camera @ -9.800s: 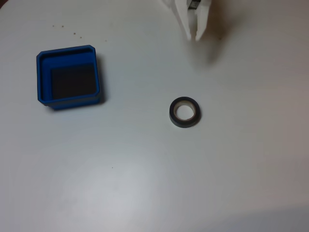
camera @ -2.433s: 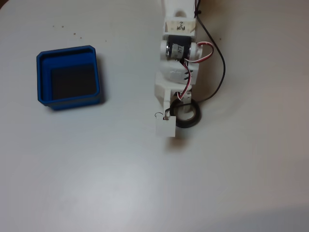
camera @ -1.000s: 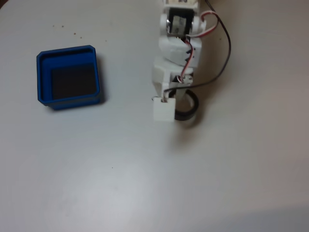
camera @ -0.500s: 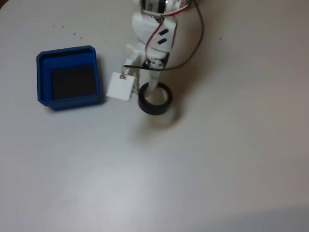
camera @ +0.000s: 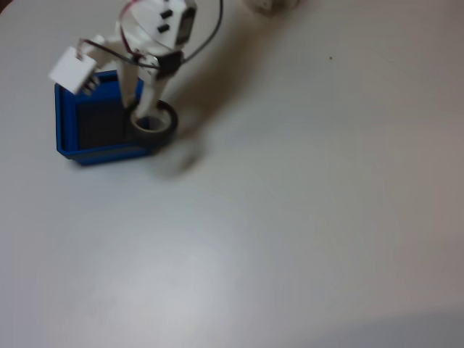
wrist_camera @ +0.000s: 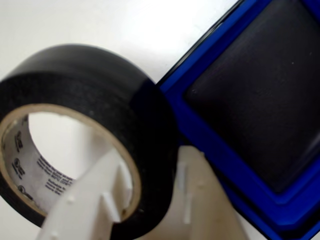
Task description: Pick the black tape roll and drop it in the blue box
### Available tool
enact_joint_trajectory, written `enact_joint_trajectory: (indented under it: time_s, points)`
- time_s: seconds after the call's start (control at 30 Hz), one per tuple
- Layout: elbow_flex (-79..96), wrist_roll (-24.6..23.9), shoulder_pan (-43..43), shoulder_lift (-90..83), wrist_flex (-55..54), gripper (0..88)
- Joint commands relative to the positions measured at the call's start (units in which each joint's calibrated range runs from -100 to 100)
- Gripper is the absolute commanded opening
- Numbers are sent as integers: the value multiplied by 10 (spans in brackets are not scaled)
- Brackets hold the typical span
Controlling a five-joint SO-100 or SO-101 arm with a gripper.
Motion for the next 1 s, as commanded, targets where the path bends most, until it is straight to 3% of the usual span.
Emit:
enact_joint_trajectory:
  time_s: [0.0, 0.47, 0.97]
  points:
    - [-90, -1, 42, 35, -8, 12]
    - [-197, 2, 144, 157, -8, 13]
    - [-195, 4, 156, 193, -8, 13]
